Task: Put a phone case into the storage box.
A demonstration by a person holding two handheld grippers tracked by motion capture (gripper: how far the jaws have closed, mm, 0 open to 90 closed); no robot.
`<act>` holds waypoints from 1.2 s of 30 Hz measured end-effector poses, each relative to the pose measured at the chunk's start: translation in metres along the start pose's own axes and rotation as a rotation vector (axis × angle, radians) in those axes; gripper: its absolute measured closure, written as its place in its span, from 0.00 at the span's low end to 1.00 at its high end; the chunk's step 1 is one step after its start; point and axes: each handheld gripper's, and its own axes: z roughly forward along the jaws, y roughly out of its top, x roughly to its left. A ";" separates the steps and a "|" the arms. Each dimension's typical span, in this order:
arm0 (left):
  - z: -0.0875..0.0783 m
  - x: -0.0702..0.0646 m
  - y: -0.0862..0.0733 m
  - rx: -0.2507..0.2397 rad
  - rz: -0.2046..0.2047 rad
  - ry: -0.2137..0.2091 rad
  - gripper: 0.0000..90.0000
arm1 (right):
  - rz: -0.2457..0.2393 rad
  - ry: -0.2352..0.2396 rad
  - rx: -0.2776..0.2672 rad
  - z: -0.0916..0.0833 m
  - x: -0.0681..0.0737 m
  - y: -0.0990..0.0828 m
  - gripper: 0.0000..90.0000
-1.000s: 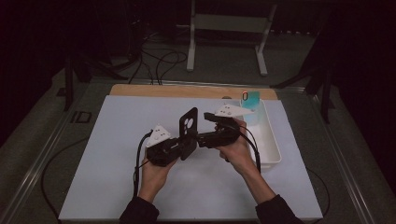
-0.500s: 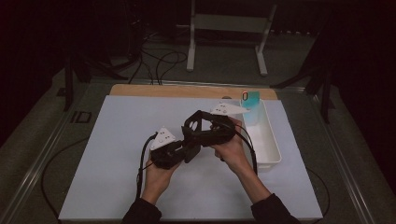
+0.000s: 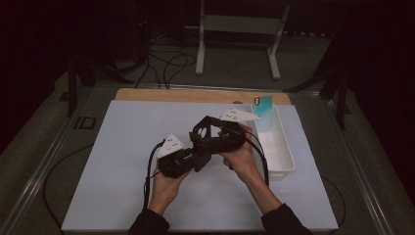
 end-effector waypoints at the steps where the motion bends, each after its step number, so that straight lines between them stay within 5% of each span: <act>1: 0.000 0.000 0.000 0.000 0.000 0.002 0.89 | 0.000 -0.001 0.001 0.000 0.000 0.000 0.14; 13: 0.000 -0.001 -0.001 0.012 0.019 0.011 0.88 | -0.025 -0.031 -0.001 -0.001 0.004 -0.001 0.16; 23: 0.002 -0.003 -0.002 0.032 0.036 0.086 0.43 | -0.012 -0.048 -0.011 -0.003 -0.001 -0.003 0.16; 29: 0.000 -0.003 -0.003 0.052 0.063 0.172 0.16 | -0.023 -0.064 -0.004 -0.004 -0.002 -0.003 0.16; 36: -0.006 -0.002 -0.006 0.068 0.086 0.192 0.01 | -0.024 -0.071 -0.010 -0.007 -0.003 -0.003 0.16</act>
